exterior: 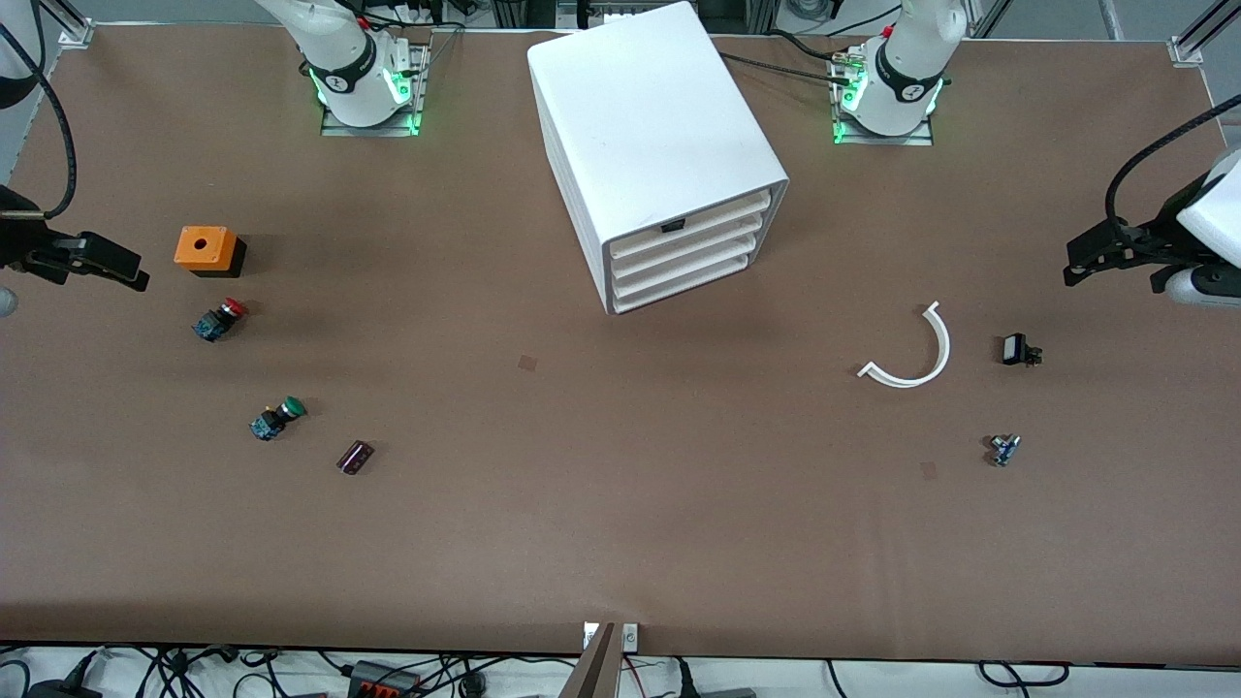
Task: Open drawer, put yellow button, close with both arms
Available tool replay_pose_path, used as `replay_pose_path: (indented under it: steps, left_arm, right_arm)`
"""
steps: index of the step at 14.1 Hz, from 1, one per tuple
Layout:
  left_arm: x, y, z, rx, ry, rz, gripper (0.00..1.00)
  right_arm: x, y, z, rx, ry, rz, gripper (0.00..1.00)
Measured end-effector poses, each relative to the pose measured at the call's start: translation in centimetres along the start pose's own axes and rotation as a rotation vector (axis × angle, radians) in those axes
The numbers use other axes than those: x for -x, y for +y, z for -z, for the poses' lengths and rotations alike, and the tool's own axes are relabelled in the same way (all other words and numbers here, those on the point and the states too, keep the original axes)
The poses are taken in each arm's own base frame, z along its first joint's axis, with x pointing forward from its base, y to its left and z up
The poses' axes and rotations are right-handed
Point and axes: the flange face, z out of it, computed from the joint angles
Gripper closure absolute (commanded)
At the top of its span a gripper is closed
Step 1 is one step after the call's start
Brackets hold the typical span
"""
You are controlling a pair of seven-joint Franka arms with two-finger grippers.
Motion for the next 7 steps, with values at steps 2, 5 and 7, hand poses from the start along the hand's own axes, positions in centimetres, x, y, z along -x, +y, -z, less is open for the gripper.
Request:
replay_pose_path:
  steps: [2, 5, 7]
  left_arm:
    - [0.64, 0.53, -0.31, -0.001, 0.002, -0.008, 0.00]
    - [0.80, 0.82, -0.16, -0.001, 0.003, -0.013, 0.00]
    - [1.00, 0.87, -0.14, 0.001, -0.015, -0.013, 0.00]
  right_arm:
    - [-0.01, -0.15, 0.01, 0.000, 0.001, 0.003, 0.00]
    - [-0.03, -0.16, 0.03, 0.000, 0.003, 0.003, 0.00]
    - [-0.04, -0.17, 0.04, 0.000, 0.004, 0.003, 0.00]
